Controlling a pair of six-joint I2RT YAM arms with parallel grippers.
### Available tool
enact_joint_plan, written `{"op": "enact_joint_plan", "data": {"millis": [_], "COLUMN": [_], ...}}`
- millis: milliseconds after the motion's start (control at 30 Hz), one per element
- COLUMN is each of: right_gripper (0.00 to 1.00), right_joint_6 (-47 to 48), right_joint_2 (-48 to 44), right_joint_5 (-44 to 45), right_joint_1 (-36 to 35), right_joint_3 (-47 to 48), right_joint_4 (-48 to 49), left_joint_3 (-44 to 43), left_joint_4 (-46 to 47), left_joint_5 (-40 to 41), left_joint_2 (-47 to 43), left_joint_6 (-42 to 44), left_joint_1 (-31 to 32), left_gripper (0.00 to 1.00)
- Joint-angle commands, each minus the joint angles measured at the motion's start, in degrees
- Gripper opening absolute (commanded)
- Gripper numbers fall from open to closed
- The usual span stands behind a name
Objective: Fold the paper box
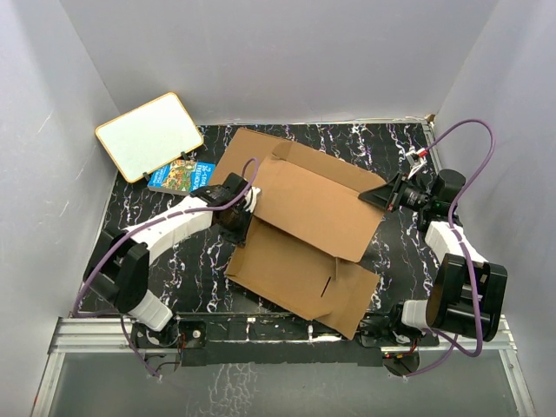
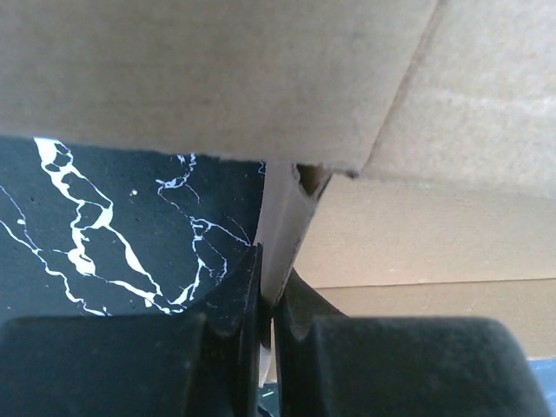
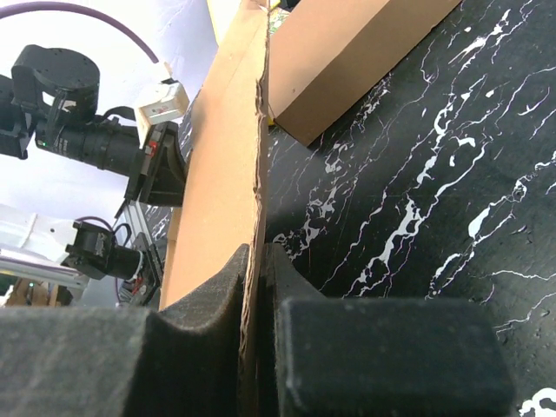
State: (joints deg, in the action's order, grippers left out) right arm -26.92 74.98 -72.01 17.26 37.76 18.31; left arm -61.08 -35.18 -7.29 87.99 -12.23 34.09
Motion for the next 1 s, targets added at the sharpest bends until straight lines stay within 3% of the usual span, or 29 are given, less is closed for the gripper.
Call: {"op": "enact_joint_plan", "data": {"millis": [0, 367, 967], "right_gripper": [0.08, 0.08, 0.08], "right_joint_6": [1.2, 4.3, 5.3], "right_joint_2": [-1.0, 0.5, 1.5], "right_joint_5": [0.6, 0.9, 0.4], "right_joint_1": [-0.1, -0.2, -0.6], "right_joint_3": [-1.2, -1.3, -1.1], "right_joint_4": [8.7, 6.2, 5.4], "left_joint_3": [-1.7, -0.3, 4.2], "left_joint_4": [-3.2, -3.2, 2.2], "left_joint_5": [3.6, 6.9, 9.6], "left_joint_2": [2.1, 2.7, 3.6], "left_joint_6": [-3.7, -4.2, -4.1], "left_joint_1": [0.8, 2.2, 3.0], "left_gripper": [0.05, 0.23, 0.34]}}
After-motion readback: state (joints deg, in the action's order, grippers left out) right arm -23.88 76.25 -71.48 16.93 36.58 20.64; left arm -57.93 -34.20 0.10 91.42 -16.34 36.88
